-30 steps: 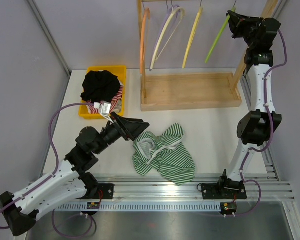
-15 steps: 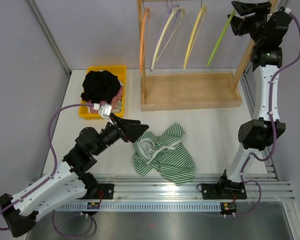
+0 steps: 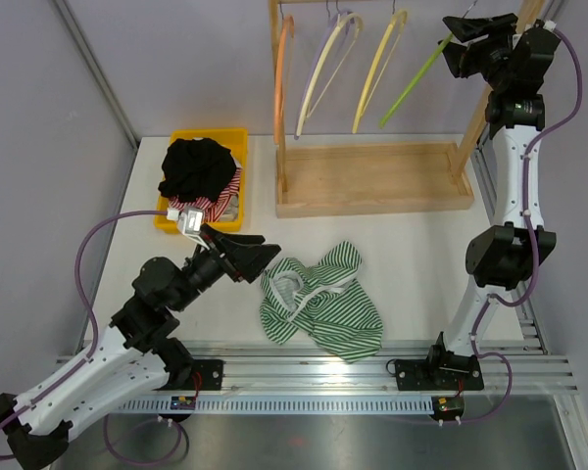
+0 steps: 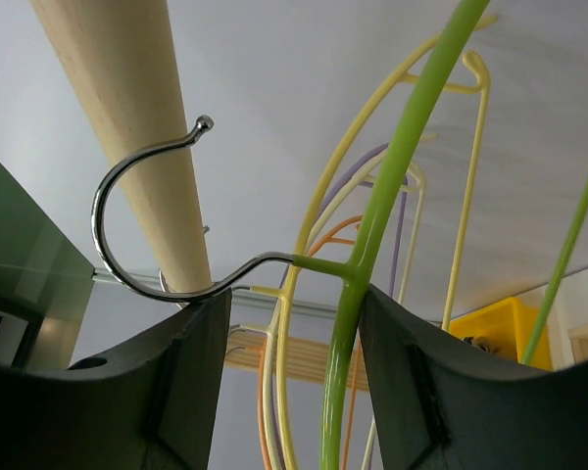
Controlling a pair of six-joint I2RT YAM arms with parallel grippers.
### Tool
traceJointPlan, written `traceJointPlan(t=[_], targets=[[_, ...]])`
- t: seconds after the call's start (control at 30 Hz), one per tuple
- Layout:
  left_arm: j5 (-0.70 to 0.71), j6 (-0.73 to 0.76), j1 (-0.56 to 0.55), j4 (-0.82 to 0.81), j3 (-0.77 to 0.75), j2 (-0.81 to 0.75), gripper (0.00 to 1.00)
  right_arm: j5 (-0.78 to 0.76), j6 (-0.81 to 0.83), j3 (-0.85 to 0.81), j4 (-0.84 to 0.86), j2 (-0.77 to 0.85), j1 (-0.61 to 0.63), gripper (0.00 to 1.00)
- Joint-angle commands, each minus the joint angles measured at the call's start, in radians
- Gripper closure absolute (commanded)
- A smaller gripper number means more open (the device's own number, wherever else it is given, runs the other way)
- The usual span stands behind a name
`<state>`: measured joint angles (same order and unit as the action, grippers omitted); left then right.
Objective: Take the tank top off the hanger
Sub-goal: Hang the hanger back to the clothesline with the right arm
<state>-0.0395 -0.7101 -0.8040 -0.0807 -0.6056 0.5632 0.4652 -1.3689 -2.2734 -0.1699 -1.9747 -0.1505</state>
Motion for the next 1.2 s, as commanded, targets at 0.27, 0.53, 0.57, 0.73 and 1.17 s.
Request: traceJointPlan(t=[0.27,0.53,0.57,0.73,1.17], targets=[[0.006,0.003,0.003,-0.042,-0.013,0.037,0.21,0.035,0.070,0.011,0.086,0.111,0.006,0.49],[0.000,-0.002,0.003,-0.047,-0.011,0.041,0.21,0.047,0.091,0.078,0.103,0.184,0.006,0.72],[0.000,-0.002,0.003,-0.047,-0.010,0.043,0.21,0.052,0.090,0.071,0.099,0.183,0.006,0.73],[0.004,-0.011,0.003,-0.051,-0.003,0.043,0.21,0.084,0.044,-0.067,0.075,0.105,0.006,0.80],[0.035,0.009,0.003,0.002,-0.022,0.012,0.21,0.118,-0.113,-0.258,0.125,-0.108,0.005,0.81]])
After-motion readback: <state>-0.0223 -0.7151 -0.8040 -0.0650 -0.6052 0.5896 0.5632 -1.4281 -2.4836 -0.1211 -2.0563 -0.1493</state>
